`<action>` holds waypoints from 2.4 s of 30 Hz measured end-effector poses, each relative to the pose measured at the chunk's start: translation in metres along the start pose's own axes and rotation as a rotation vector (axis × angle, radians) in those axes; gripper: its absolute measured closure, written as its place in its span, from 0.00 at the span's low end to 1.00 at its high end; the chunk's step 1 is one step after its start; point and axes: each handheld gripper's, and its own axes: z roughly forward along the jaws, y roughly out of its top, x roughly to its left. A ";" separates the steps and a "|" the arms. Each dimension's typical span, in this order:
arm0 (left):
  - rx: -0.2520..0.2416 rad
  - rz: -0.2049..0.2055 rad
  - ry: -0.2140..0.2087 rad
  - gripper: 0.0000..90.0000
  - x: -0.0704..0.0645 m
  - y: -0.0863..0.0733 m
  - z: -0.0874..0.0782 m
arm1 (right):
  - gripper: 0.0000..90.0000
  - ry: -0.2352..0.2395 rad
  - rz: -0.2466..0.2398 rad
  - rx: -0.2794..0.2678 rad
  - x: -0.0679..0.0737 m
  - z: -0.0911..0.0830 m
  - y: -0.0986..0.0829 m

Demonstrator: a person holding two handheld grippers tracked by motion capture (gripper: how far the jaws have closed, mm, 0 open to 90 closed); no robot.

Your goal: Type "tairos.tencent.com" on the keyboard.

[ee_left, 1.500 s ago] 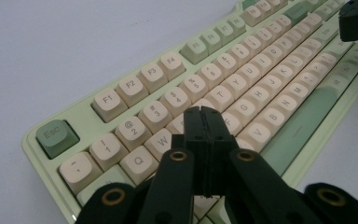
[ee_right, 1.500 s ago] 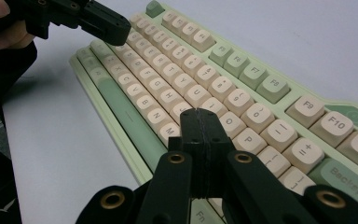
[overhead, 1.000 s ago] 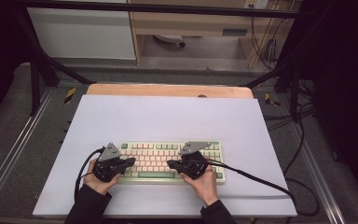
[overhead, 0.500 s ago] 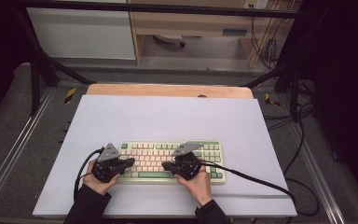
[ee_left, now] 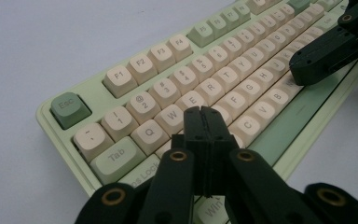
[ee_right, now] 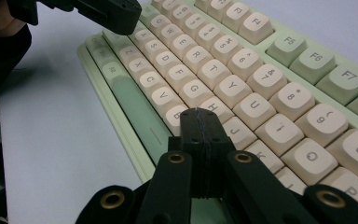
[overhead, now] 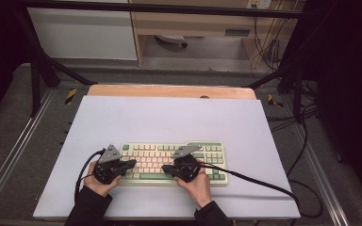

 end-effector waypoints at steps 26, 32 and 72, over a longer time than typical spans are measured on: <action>-0.005 0.002 0.000 1.00 -0.001 0.000 -0.001 | 1.00 -0.019 -0.021 -0.005 -0.001 -0.010 0.003; -0.008 0.002 -0.001 1.00 -0.001 0.001 -0.002 | 1.00 -0.035 -0.032 -0.010 -0.002 -0.020 0.006; -0.009 0.025 -0.013 1.00 -0.015 0.017 0.007 | 1.00 -0.087 0.019 -0.044 -0.028 -0.061 -0.019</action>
